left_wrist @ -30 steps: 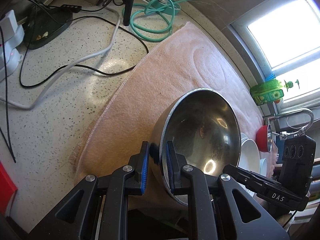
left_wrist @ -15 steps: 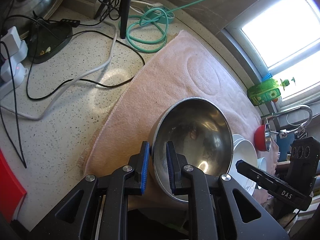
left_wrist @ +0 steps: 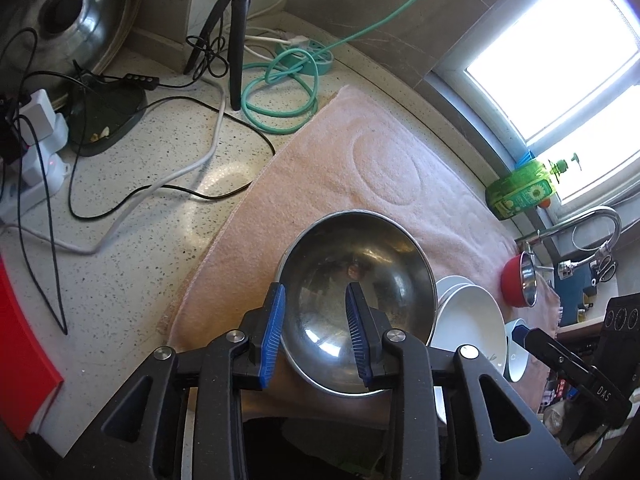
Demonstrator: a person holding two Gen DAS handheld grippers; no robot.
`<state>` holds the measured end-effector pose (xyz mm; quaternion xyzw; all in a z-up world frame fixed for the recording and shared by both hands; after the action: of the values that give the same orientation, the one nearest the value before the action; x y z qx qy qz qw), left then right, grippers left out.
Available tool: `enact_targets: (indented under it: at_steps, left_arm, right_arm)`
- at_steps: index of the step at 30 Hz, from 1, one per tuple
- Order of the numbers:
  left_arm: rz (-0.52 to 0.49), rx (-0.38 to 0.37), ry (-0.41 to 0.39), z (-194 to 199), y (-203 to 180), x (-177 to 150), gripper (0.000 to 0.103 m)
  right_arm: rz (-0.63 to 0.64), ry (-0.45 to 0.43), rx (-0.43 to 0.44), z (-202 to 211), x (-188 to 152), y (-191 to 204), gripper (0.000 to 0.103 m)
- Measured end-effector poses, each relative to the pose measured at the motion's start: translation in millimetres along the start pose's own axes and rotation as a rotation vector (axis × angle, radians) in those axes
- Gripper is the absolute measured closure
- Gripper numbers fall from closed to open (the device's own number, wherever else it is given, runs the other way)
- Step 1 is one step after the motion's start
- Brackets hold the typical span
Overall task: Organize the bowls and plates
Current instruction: 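Set the steel bowl down beside the plates and open the right gripper, then move the open right gripper toward the red-outside steel bowl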
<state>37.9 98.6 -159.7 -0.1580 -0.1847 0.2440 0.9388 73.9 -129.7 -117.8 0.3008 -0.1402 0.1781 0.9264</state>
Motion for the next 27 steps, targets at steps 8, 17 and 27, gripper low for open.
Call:
enact_targets:
  at_steps: [8, 17, 27]
  left_arm:
    - [0.0, -0.019, -0.056, 19.3, -19.5, -6.7, 0.073]
    - [-0.089, -0.034, -0.059, 21.2, -68.3, -14.4, 0.061]
    - [-0.262, -0.156, -0.006, -0.2, -134.0, 1.2, 0.061]
  right_arm:
    - [0.035, -0.101, -0.07, 51.7, -1.3, -29.4, 0.025]
    - [-0.051, -0.209, -0.146, 108.9, 2.2, -85.1, 0.021]
    - [-0.23, -0.32, -0.304, 162.1, 0.2, -147.4, 0.021]
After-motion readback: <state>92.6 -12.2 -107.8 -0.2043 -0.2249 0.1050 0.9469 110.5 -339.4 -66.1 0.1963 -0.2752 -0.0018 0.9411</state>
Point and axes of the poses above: each gripper's, at about its wrist camera, not at the fingertips, and z roughly against the way its jaws point, y to its left, x to its top, the point moved 10 cm from there along -z, roughly the way its jaws point, and after that the axes turned 5 degrees about y, right-handed, at the moved point
